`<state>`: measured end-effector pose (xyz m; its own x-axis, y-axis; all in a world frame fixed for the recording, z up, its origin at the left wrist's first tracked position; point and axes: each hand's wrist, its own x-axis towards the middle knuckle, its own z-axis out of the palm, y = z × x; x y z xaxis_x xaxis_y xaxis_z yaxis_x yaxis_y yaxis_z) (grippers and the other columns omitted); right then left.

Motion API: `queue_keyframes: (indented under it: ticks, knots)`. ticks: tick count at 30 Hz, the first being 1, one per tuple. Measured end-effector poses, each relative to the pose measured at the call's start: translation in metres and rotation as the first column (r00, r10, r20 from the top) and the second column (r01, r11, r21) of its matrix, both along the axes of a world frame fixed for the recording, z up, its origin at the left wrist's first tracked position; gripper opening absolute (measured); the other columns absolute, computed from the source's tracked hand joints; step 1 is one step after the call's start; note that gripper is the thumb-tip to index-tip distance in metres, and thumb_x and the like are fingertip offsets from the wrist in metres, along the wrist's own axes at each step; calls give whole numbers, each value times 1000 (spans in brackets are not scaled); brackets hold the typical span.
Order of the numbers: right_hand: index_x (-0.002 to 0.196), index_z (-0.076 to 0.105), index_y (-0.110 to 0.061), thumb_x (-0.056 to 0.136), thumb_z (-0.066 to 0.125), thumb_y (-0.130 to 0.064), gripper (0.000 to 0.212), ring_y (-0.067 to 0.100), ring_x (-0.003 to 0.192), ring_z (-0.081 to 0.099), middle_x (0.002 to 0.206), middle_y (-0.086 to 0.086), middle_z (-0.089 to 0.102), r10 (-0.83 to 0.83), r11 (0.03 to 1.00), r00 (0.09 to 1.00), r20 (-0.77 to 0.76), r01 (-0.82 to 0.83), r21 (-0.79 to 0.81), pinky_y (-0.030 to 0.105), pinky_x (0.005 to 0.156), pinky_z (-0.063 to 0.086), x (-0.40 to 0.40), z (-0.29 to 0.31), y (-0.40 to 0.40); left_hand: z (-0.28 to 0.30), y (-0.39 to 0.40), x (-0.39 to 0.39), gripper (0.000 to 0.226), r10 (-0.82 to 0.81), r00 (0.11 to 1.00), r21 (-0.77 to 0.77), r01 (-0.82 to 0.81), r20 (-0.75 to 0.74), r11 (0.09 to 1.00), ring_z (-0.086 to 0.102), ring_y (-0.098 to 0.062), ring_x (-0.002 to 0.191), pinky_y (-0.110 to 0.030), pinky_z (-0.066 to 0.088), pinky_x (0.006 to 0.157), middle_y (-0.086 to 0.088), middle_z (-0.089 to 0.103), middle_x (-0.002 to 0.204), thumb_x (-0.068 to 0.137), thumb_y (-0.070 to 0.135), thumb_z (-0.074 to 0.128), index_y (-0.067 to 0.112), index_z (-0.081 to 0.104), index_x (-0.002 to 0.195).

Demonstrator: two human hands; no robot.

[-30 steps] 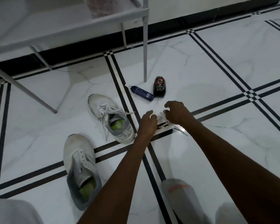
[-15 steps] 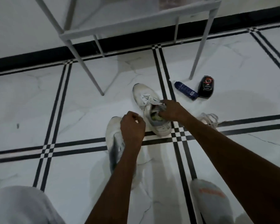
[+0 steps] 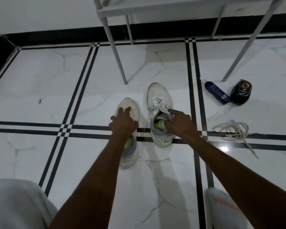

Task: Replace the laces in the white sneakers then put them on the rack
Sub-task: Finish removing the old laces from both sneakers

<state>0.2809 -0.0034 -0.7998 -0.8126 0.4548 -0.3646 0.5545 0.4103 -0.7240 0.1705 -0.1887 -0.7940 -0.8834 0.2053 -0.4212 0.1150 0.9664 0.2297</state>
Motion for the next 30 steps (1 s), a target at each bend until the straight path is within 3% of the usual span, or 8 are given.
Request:
queue_keyframes:
  ticks: [7, 9, 11, 13, 17, 22, 27, 30]
  knots:
    - [147, 47, -18, 91, 67, -24, 60, 22, 123, 59, 139, 7, 59, -5, 999, 1000, -11, 4, -48, 18, 97, 39, 14, -5, -9, 6, 1, -13, 61, -110, 954, -67, 95, -279, 993, 45, -36, 129, -47, 36, 107, -8, 51, 143, 87, 20, 67, 21, 49, 145]
    - [147, 47, -22, 91, 68, -29, 61, 23, 118, 61, 136, 8, 61, 51, 994, 998, 32, -47, -100, 22, 98, 43, 13, -3, 1, 2, 12, -8, 42, -83, 938, 144, 139, -337, 980, 53, -32, 122, -41, 42, 101, -10, 61, 129, 87, 17, 70, 14, 63, 128]
    - [141, 50, -24, 89, 72, -37, 58, 25, 105, 68, 124, 12, 67, 96, 964, 993, 70, -75, -257, 38, 96, 55, 11, 1, 16, 1, 27, 0, 20, 2, 975, 456, 103, -224, 884, 65, -23, 103, -31, 49, 89, -6, 71, 107, 88, 24, 75, 14, 72, 104]
    - [129, 57, -19, 87, 74, -37, 49, 27, 96, 71, 106, 14, 72, 114, 927, 991, 73, -80, -366, 43, 90, 58, 13, 8, 34, 2, 38, 8, 16, 35, 996, 599, 19, -78, 800, 69, -13, 84, -23, 52, 79, 1, 74, 90, 89, 29, 76, 14, 76, 93]
    - [109, 68, -1, 89, 73, -21, 28, 27, 87, 72, 99, 24, 73, 26, 901, 1000, 15, -17, -433, 37, 84, 60, 20, 9, 55, -7, 42, 12, 16, 85, 996, 641, -66, 1, 765, 67, -10, 76, -26, 54, 74, 3, 73, 87, 89, 25, 76, 10, 76, 93]
    - [101, 74, -2, 89, 74, -17, 20, 16, 75, 65, 91, 21, 71, -13, 905, 999, -47, -8, -426, 25, 74, 59, 24, 8, 60, -12, 42, 7, 12, 98, 992, 667, -122, 73, 735, 68, -16, 80, -28, 53, 79, 0, 73, 86, 89, 19, 77, 8, 74, 91]
    - [101, 74, -2, 86, 76, -18, 22, 16, 74, 67, 86, 15, 73, 105, 923, 993, -47, -115, -366, 19, 65, 55, 30, 11, 67, -11, 43, 9, 7, 43, 997, 578, -2, -58, 816, 69, -23, 88, -34, 55, 81, -5, 74, 96, 91, 7, 67, 11, 72, 94]
    - [96, 77, -7, 85, 78, -19, 16, 11, 67, 65, 78, 5, 72, -49, 944, 996, -81, 20, -328, 18, 62, 52, 32, 9, 77, -9, 36, 6, 15, 69, 986, 526, 22, -153, 850, 64, -28, 93, -33, 47, 77, -13, 70, 100, 83, -3, 62, 5, 68, 95]
